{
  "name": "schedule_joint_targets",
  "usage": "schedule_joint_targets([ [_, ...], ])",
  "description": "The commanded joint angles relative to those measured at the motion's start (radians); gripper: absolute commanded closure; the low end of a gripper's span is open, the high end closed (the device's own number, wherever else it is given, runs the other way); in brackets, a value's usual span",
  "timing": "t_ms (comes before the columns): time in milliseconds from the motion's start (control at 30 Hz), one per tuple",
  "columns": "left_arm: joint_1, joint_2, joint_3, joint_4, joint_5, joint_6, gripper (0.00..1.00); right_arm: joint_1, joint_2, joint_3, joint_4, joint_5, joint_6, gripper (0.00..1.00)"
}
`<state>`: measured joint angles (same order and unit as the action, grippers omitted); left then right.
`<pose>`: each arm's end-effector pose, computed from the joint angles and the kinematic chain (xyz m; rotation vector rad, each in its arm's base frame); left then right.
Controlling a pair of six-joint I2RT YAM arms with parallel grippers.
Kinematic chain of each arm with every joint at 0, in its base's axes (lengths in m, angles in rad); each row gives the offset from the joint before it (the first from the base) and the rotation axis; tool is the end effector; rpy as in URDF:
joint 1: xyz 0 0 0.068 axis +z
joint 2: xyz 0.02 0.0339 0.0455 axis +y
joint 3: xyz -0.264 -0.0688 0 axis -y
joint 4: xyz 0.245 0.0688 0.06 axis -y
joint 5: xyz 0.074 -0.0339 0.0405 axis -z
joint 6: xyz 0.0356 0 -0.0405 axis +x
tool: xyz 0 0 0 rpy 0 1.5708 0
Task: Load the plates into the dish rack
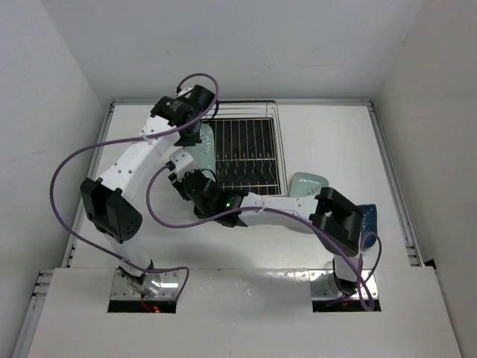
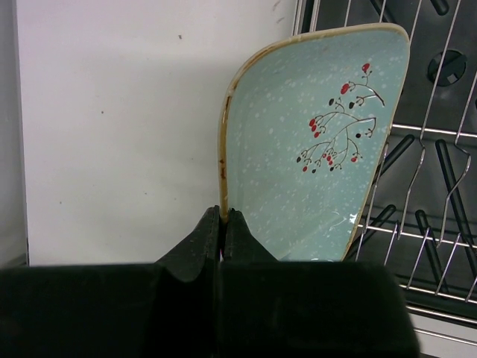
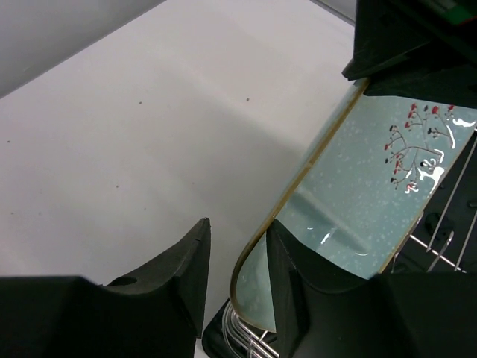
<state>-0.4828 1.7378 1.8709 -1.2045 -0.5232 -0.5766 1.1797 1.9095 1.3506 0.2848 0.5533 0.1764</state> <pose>0.3173 -0.1463 0.3738 -0.2814 2.4345 0.2499 0.1879 0.4067 0.2552 -0.5219 1.7504 0.4537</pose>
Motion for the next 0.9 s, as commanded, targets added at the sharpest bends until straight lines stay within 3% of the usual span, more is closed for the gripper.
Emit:
schedule_joint_targets([
  [0, 0.009, -0.009, 0.048, 0.027, -0.04, -0.011, 1.0, 0.012, -0.006, 0.045, 0.053, 0.066, 0.0, 0.65],
  [200, 0.009, -0.009, 0.039, 0.026, -0.04, -0.011, 1.0, 0.012, 0.003, 0.048, 0.028, 0.105, 0.024, 0.67],
  [333, 0.009, -0.018, 0.039, 0.026, -0.031, -0.002, 1.0, 0.015, 0.014, 0.071, -0.003, 0.143, 0.046, 0.82],
  [500, 0.009, -0.018, 0.039, 0.026, -0.031, 0.009, 1.0, 0.011, -0.026, 0.045, 0.023, 0.073, 0.09, 1.0],
  [867, 0.009, 0.022, 0.039, 0.054, 0.034, 0.064, 0.99, -0.021, -0.118, -0.06, 0.06, 0.043, 0.273, 1.0],
])
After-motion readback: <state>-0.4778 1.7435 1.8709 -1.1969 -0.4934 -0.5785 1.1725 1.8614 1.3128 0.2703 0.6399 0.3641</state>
